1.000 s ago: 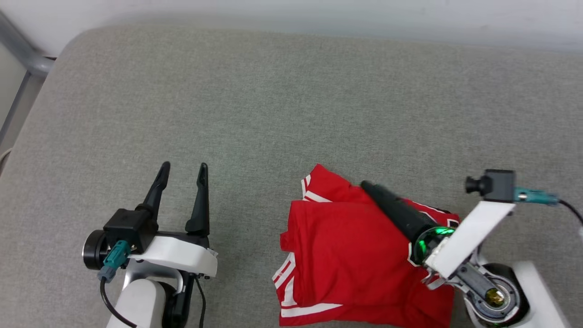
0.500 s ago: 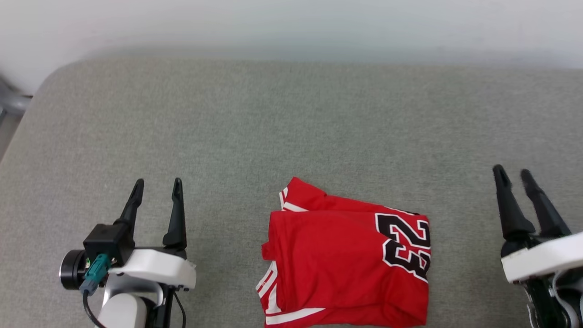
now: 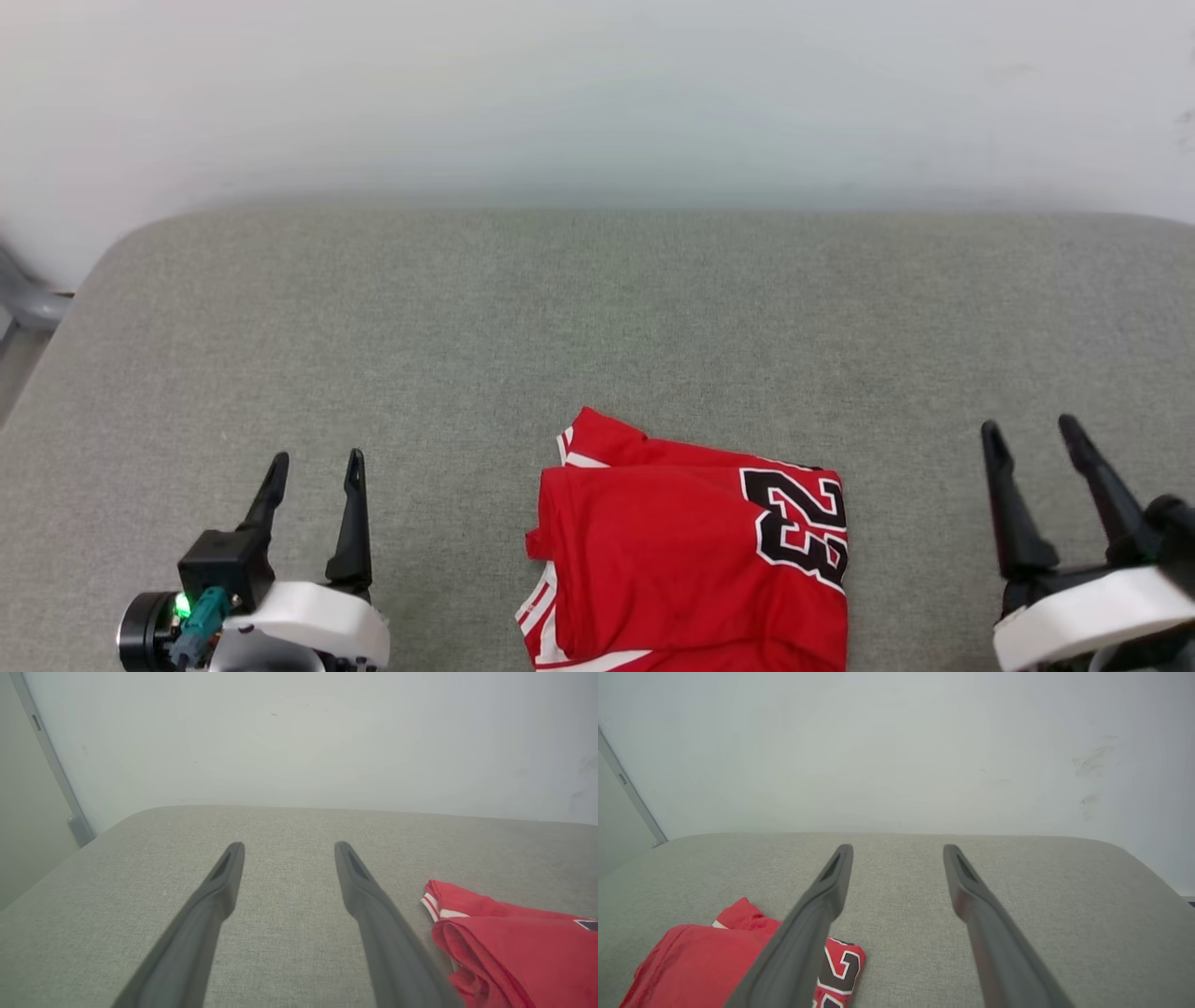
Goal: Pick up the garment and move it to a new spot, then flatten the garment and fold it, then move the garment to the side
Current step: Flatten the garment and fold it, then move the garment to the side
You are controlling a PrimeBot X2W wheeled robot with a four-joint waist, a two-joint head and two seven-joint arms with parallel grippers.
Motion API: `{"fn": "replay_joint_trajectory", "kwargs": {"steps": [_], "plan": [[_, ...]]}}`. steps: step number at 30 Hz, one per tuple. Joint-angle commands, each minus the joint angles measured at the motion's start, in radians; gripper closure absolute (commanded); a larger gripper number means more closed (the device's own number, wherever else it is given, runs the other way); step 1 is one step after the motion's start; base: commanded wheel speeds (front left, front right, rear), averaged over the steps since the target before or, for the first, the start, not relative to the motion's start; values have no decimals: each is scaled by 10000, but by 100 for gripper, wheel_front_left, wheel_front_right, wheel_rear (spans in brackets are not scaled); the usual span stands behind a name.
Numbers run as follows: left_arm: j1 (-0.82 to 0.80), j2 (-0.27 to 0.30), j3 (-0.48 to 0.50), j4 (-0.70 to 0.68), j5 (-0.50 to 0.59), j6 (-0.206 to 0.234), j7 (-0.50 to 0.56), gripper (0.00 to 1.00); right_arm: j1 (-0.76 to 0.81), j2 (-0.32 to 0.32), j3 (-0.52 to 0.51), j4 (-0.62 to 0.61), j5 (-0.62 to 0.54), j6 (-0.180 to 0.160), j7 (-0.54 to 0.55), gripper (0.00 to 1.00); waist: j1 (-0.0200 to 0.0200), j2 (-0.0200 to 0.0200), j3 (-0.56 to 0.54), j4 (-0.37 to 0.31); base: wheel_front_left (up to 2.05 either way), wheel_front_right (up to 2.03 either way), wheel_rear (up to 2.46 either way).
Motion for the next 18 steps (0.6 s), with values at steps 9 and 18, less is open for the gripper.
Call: {"fn": "replay_joint_trajectory", "kwargs": {"steps": [9,18], "plan": [[286,-104,0,144,280,-5,-23,0,490,30,156,-31,-969,-6,-266,0,1,0,-155,77,0,0,0],[52,-168,142,113,374,-44,-23,0,428,128,-61,-82,-1106,-6,-168,0,1,0,-9,167,0,0,0]]}}
